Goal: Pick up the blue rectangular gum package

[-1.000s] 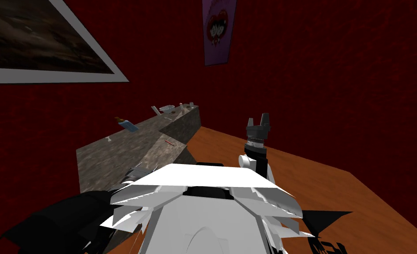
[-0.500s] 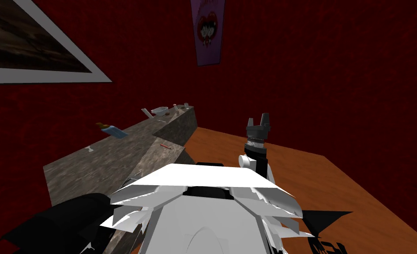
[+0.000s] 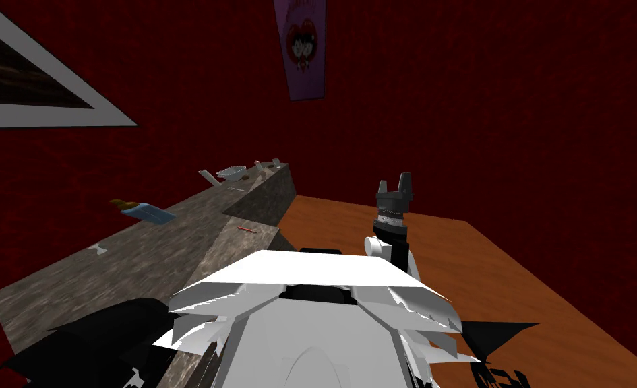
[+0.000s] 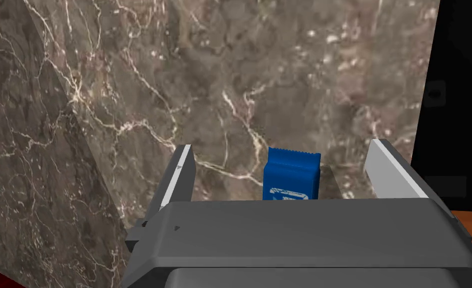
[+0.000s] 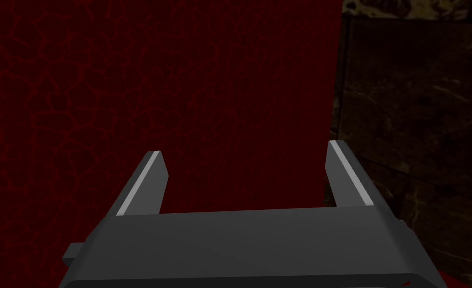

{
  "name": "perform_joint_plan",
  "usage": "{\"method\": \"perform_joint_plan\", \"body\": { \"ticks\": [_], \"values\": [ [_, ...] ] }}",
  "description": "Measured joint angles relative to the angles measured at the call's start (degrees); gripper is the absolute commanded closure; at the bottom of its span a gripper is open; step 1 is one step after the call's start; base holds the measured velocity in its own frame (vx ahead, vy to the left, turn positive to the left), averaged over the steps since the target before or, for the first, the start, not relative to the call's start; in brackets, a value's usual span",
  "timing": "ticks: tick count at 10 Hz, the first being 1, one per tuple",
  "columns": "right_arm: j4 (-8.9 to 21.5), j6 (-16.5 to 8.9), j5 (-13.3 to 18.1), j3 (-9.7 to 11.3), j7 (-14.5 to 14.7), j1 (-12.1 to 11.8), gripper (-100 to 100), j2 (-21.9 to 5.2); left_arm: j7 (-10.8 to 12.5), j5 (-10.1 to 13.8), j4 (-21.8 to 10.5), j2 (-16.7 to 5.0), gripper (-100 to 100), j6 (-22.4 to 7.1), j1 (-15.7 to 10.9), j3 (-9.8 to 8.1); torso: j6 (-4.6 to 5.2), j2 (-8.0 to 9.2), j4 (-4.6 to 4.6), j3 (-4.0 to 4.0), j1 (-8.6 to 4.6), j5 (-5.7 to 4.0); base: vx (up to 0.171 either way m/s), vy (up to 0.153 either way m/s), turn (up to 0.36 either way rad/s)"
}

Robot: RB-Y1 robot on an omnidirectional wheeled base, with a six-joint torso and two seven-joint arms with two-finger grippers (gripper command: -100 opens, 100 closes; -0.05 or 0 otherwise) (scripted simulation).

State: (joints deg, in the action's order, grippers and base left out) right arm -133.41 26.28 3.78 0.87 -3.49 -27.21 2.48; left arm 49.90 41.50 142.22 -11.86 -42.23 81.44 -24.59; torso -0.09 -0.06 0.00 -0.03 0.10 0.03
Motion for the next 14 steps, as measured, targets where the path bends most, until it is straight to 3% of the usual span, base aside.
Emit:
{"method": "perform_joint_plan", "body": {
  "ticks": [5,12,13,14],
  "values": [
    [0.0,0.0,0.0,0.0,0.0,0.0,0,0.0,4.2,3.8,-1.1,-2.2,-100,-6.6,3.9,-0.92,-0.02,0.03,0.01,0.02,0.05,0.01,-0.023,0.04,-0.175],
    [0.0,0.0,0.0,0.0,0.0,0.0,0,0.0,10.0,6.1,-1.6,-4.8,-100,-16.2,8.6,-0.52,-0.05,-0.05,0.0,-0.02,-0.04,0.0,-0.021,0.031,-0.154],
    [0.0,0.0,0.0,0.0,0.0,0.0,0,0.0,10.2,6.1,-1.6,-4.8,0,-16.5,8.6,-0.51,-0.07,-0.09,-0.01,-0.04,-0.1,-0.01,0.0,0.0,0.0],
    [0.0,0.0,0.0,0.0,0.0,0.0,0,0.0,10.2,6.1,-1.6,-4.8,-100,-16.4,8.6,-0.51,-0.07,-0.11,-0.01,-0.06,-0.13,-0.02,0.0,0.0,0.0]
  ]
}}
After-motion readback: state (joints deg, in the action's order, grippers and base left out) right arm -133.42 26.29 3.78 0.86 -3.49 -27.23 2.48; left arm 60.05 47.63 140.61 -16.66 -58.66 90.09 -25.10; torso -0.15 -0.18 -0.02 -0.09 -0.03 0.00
